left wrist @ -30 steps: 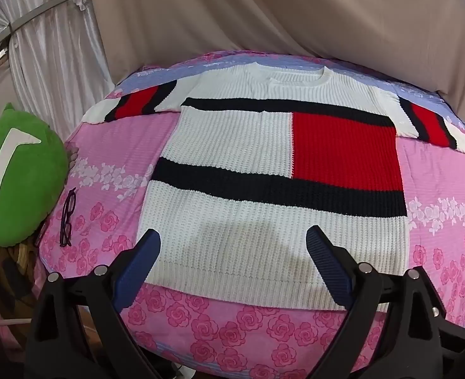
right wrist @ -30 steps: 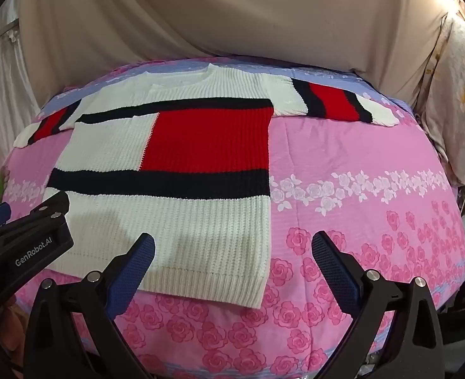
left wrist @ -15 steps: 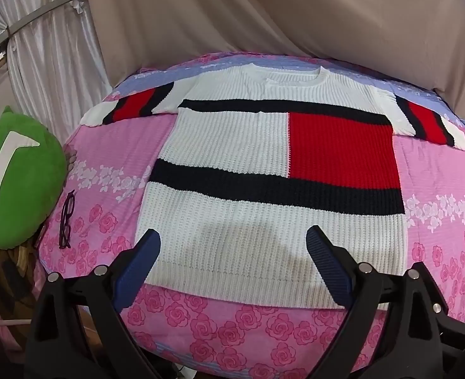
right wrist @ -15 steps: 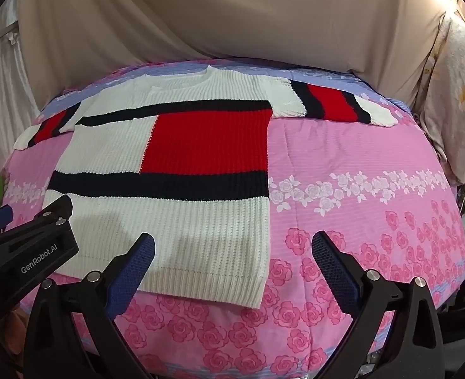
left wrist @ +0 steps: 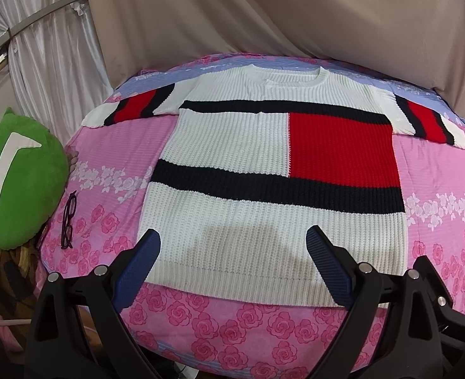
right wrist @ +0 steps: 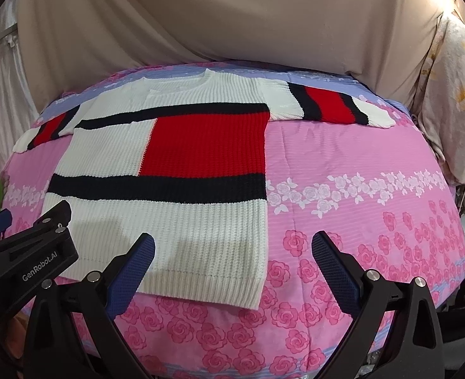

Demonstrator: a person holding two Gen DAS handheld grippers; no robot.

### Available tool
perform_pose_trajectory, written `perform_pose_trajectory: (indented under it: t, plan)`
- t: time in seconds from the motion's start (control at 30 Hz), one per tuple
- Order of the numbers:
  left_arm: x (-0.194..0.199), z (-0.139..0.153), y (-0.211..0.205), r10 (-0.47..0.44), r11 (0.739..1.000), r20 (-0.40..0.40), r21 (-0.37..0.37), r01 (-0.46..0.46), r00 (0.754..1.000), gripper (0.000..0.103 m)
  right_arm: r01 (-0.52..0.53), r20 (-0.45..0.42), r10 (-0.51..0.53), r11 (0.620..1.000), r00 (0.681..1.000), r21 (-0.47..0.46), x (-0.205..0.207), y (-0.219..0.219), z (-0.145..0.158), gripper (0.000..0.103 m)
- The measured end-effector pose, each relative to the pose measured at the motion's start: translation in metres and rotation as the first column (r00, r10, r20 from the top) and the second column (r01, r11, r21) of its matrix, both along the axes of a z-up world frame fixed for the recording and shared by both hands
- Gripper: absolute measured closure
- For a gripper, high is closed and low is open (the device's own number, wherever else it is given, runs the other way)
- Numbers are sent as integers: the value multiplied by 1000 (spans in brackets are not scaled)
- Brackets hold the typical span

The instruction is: Fold small clothes

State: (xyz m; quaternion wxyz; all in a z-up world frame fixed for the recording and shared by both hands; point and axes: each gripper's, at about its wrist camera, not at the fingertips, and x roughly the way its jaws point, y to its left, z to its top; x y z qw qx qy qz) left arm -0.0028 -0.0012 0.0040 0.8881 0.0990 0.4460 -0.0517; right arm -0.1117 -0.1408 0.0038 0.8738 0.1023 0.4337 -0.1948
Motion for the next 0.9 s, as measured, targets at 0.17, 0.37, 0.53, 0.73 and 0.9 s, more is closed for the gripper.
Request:
perform_pose_trajectory:
  t: [0.17,0.37,0.53,0.73,0.9]
  plan:
    - [-1,0,1,0,1000,1,-1,0,1000,12,0,1,0,1000,1000,0,0,0,0,5]
    - [-1,-1,1,-1,1000,1,0,1,1000,12,1,-2,-1,1000,1000,-6,2,0,0,5]
    - [0,-2,2,4,1000,0,3,-4,1000,12,0,-5,0,1000,1000,-4,3,0,0,5]
    - [-1,-4,2,9,1000,1,6,-9,1000,12,-2,-8,2,1000,1000,0,4,-1,-1,5]
    - [-1,-4,3,8,1000,1,5,-8,1000,12,-2,-7,2,1000,1000,-2,4,-1,-1,5]
